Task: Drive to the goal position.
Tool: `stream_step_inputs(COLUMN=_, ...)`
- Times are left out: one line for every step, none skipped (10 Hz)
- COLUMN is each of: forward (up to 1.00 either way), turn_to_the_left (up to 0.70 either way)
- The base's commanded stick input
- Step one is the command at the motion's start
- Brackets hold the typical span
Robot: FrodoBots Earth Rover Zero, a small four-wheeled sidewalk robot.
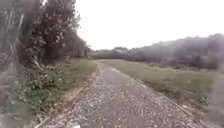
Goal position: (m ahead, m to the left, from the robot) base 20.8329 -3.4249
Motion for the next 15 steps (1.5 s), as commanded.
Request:
stream_step_inputs(forward=0.70, turn_to_the_left=0.00)
stream_step_inputs(forward=0.70, turn_to_the_left=0.00)
stream_step_inputs(forward=0.70, turn_to_the_left=0.00)
stream_step_inputs(forward=0.70, turn_to_the_left=0.00)
stream_step_inputs(forward=0.70, turn_to_the_left=0.00)
stream_step_inputs(forward=0.70, turn_to_the_left=0.00)
stream_step_inputs(forward=0.70, turn_to_the_left=0.00)
stream_step_inputs(forward=0.70, turn_to_the_left=0.00)
stream_step_inputs(forward=0.70, turn_to_the_left=0.00)
stream_step_inputs(forward=0.70, turn_to_the_left=0.00)
stream_step_inputs(forward=0.70, turn_to_the_left=0.00)
stream_step_inputs(forward=0.70, turn_to_the_left=0.00)
stream_step_inputs(forward=0.70, turn_to_the_left=0.00)
stream_step_inputs(forward=0.70, turn_to_the_left=0.00)
stream_step_inputs(forward=0.70, turn_to_the_left=0.00)
